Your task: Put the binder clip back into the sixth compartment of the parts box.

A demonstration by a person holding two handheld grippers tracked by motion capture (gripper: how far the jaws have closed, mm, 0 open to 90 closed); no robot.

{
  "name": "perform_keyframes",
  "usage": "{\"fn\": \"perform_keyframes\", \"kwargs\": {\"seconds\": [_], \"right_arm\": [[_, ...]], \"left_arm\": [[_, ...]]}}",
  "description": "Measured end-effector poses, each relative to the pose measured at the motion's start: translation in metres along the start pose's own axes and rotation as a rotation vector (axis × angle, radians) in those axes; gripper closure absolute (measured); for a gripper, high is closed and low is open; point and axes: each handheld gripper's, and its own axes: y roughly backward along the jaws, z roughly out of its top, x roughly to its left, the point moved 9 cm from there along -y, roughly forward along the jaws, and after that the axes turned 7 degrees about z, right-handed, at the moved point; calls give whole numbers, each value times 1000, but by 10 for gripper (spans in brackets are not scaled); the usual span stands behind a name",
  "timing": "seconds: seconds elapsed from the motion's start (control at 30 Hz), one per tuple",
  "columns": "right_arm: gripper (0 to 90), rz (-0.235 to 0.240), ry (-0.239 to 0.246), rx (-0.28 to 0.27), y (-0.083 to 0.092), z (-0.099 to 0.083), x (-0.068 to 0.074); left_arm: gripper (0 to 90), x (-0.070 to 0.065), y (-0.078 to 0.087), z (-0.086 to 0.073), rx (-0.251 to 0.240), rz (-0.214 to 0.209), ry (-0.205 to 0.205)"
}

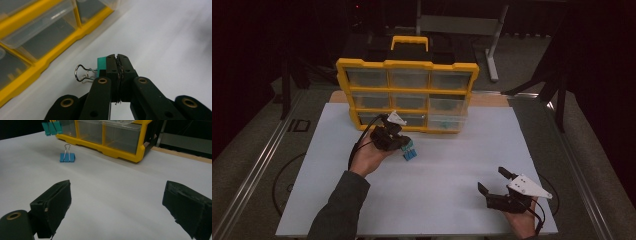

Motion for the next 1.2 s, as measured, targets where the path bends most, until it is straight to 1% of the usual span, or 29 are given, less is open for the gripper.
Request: {"fn": "perform_keyframes", "kwargs": {"seconds": [0.4, 0.6, 0.97, 1.1, 1.2], "right_arm": [[84, -2, -3, -1, 1, 0, 0], [84, -3, -2, -1, 1, 0, 0], [84, -1, -1, 2, 1, 0, 0], [84, -2, -2, 2, 1, 0, 0], [84, -3, 0, 2, 1, 0, 0]], "left_arm": [[896, 8, 22, 22, -32, 12, -20], [896, 13, 33, 33, -51, 14, -19], [896, 18, 47, 52, -73, 29, -40], [896, 19, 51, 60, -86, 26, -39], [896, 20, 56, 66, -89, 29, -47]]}}
